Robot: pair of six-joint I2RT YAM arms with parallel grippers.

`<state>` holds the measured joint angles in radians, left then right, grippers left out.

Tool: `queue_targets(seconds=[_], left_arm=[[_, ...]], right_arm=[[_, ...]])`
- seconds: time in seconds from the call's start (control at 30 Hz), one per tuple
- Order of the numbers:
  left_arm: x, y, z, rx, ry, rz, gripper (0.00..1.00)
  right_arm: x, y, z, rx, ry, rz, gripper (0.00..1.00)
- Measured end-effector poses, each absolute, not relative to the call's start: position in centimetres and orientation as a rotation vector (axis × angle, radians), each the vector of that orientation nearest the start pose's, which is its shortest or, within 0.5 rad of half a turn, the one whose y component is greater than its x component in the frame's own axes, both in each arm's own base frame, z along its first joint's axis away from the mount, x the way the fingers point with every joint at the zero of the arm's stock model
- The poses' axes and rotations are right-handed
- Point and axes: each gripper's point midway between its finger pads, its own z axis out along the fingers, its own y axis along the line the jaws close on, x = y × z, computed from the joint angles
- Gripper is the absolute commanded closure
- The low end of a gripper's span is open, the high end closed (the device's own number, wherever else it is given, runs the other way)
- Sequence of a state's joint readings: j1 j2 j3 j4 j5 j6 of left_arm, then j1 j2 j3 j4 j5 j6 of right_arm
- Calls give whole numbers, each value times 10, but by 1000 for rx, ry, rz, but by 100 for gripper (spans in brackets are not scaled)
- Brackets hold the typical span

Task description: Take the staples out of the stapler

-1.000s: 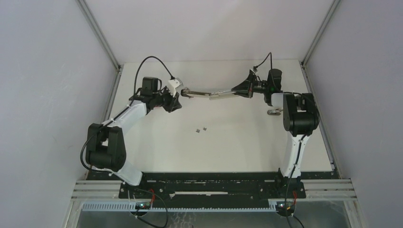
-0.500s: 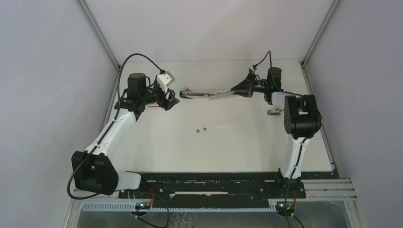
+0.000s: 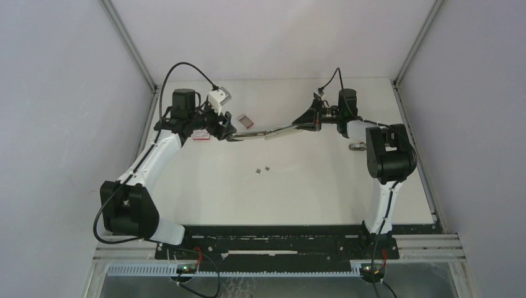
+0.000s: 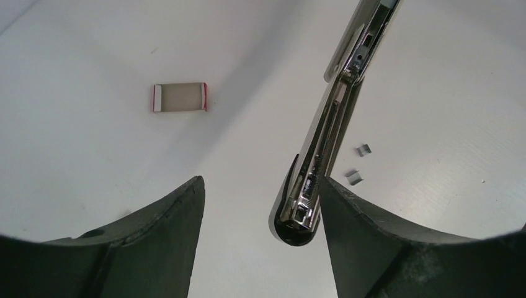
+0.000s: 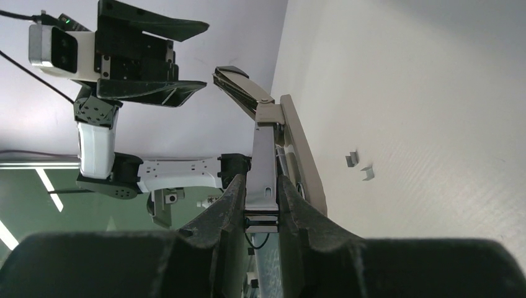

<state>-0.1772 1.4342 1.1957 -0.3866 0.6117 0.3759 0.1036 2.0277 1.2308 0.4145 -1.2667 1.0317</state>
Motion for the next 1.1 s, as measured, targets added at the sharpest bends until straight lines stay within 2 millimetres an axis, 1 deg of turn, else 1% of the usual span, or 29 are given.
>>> queue_targets(seconds=[0.1, 0.5, 0.73, 0.83, 0.93, 1.1], left_arm=[[374, -156, 204, 894, 1952, -556, 29], [374, -154, 200, 896, 1964, -540, 29], [374, -154, 196, 898, 1974, -547, 24], [371, -159, 196, 911, 1973, -591, 22], [370, -169, 197, 929, 1979, -681, 21], [370, -197, 199, 990, 1977, -857, 18]], right_arm=[[405, 224, 167, -13, 2179, 1928, 100], [404, 223, 181, -39, 2144, 1956, 100], [403, 223, 185, -58, 2132, 1966, 100], [402, 225, 186, -73, 2131, 1972, 100], [399, 228, 187, -97, 2127, 1979, 100], [391, 238, 188, -152, 2128, 1997, 100]])
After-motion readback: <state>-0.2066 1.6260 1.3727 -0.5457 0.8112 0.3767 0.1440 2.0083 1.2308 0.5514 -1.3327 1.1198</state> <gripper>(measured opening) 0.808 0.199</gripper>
